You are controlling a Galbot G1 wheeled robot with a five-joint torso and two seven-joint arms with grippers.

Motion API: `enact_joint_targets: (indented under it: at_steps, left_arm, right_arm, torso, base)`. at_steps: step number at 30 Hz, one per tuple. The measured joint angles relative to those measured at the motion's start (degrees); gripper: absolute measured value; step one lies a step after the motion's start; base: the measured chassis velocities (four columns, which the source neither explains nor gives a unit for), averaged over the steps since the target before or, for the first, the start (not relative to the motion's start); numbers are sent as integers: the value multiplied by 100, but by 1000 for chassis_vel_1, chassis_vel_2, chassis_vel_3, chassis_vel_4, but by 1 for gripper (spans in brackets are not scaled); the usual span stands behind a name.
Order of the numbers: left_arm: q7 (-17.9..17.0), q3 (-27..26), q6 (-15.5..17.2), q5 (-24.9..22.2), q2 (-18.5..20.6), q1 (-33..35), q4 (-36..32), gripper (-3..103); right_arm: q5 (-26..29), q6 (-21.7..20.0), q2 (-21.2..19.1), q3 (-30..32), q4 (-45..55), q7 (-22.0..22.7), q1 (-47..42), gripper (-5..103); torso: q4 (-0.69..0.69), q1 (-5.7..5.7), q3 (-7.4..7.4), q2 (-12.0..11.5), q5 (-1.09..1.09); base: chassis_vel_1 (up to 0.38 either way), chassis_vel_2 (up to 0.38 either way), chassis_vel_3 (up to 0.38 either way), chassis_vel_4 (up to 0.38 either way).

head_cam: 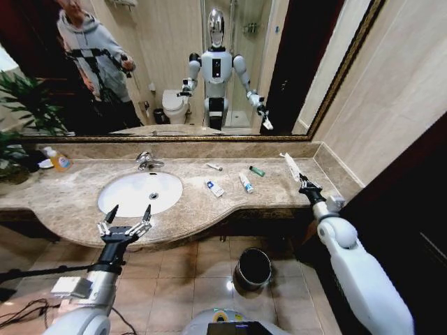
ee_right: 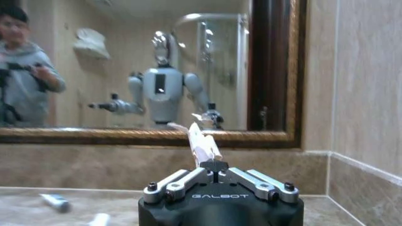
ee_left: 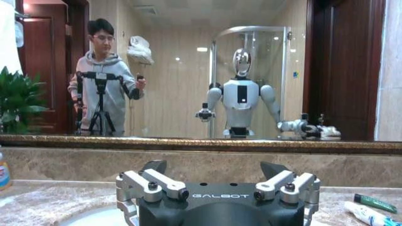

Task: Pick up the trash from the sink and place it in the trash bin.

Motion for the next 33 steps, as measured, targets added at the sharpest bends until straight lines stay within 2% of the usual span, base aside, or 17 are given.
enact_joint_targets:
  at_steps: [6,8,9,11,15,17,20,22,24,26,28,30,33]
  left_arm:
    - [0,0,0,0,0,0,0,100]
    - [0,0,0,0,0,0,0,100]
    - [0,0,0,0,0,0,0,100]
    - [0,0,0,0,0,0,1,100]
    - [0,0,0,0,0,0,0,100]
    - [0,0,0,0,-1,0,0,100]
    - [0,0,0,0,0,0,0,100]
    - [1,0,0,0,0,0,0,100]
    - [0,0,0,0,0,0,0,100]
    - [0,0,0,0,0,0,0,100]
    - [0,0,0,0,0,0,0,100]
    - [0,0,0,0,0,0,0,100]
    - [0,0,0,0,0,-1,0,100]
  right_arm:
    - [-62,318,317,436,737,232,-869,0]
    - [-138,546,585,676,1139,396,-1438,0]
    - [-138,546,585,676,1139,396,-1438,0]
    - [-268,862,857,889,1379,399,-2017,0]
    - [-394,1223,1221,975,1543,407,-2785,0]
    - [-441,1304,1284,970,1546,408,-2900,0]
    - [-900,1863,1690,760,1447,407,-3434,0]
    - [-991,1971,1763,715,1402,405,-3516,0]
    - [-1258,2377,1938,612,1143,373,-3740,0]
    - [-1322,2523,1970,564,1003,379,-3805,0]
    - [-1480,2852,2017,463,570,391,-3853,0]
    - [-1527,2931,2029,446,451,387,-3847,0]
    - [-1609,3262,2061,321,-228,200,-3720,0]
  torso:
    - [-3,0,0,0,2]
    - [-1,0,0,0,0]
    - [-1,0,0,0,0]
    - [-3,0,0,0,-1]
    - [-3,-1,0,0,0]
    - [-3,-1,0,1,-2]
    - [-2,-1,0,1,0]
    - [-3,-1,0,1,-1]
    - [-2,-1,0,0,-1]
    - [-3,-1,0,1,0]
    - [-2,-1,0,1,0]
    - [-2,-1,0,0,0]
    - [-2,0,0,0,0]
  base:
    - [0,0,0,0]
    - [0,0,0,0]
    - [0,0,0,0]
    - [0,0,0,0]
    - [0,0,0,0]
    - [0,0,0,0]
    - [0,0,0,0]
    - [0,0,0,0]
    - [0,0,0,0]
    - [0,0,0,0]
    - [0,0,0,0]
    - [0,0,0,0]
    - [0,0,0,0]
